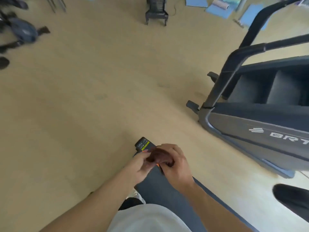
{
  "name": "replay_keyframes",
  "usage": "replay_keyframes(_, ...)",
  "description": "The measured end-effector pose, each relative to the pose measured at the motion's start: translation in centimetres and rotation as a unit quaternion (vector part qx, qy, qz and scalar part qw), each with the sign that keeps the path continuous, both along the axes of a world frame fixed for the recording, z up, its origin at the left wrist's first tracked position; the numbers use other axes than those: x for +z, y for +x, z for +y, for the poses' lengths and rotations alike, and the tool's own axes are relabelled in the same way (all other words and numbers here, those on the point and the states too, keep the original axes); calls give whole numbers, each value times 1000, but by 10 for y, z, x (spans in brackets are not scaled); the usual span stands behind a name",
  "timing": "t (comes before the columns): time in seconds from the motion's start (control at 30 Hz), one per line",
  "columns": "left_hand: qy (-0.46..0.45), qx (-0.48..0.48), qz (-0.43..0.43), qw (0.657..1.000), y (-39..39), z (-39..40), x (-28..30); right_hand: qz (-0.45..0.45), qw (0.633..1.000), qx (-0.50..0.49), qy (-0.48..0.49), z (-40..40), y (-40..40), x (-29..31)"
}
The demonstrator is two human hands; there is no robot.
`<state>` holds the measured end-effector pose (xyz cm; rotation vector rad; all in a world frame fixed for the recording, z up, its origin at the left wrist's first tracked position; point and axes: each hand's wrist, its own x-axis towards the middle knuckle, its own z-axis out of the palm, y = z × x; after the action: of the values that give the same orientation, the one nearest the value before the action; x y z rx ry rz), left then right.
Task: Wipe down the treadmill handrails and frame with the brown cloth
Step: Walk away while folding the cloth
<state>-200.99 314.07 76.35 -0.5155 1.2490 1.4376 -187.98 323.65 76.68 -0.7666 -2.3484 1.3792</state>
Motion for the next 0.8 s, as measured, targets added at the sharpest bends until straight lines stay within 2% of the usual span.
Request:
replay_keyframes(0.1,19,113,63,991,-71,-38,1,-11,997,73,-1,-34,-54,-16)
replay_keyframes(0.17,18,151,114,982,-111,-65,14,-46,989,138,-24,-55,-85,-21)
replay_keyframes(0.23,7,152,168,974,-140,-90,26,-59,978,193,-42,-73,-117,-20)
replay_keyframes(0.37,-60,114,306,943,-171,-136,35,-48,984,145,-88,-91,-187,-7)
replay_keyframes(0.43,-71,113,345,929,-184,-154,37,-71,980,162,-96,-92,-221,-1)
replay_keyframes(0.53,-84,103,399,907,-205,-174,42,-117,948,283,-88,-88,-278,1)
replay_keyframes(0.63,-100,88,427,894,-228,-191,45,-127,903,410,-4,-94,-337,7)
replay_keyframes(0.7,-105,88,437,889,-242,-200,45,-146,883,444,25,-102,-370,10)
replay_keyframes(0.8,-129,137,428,884,-259,-209,43,-204,852,482,-12,-109,-407,12)
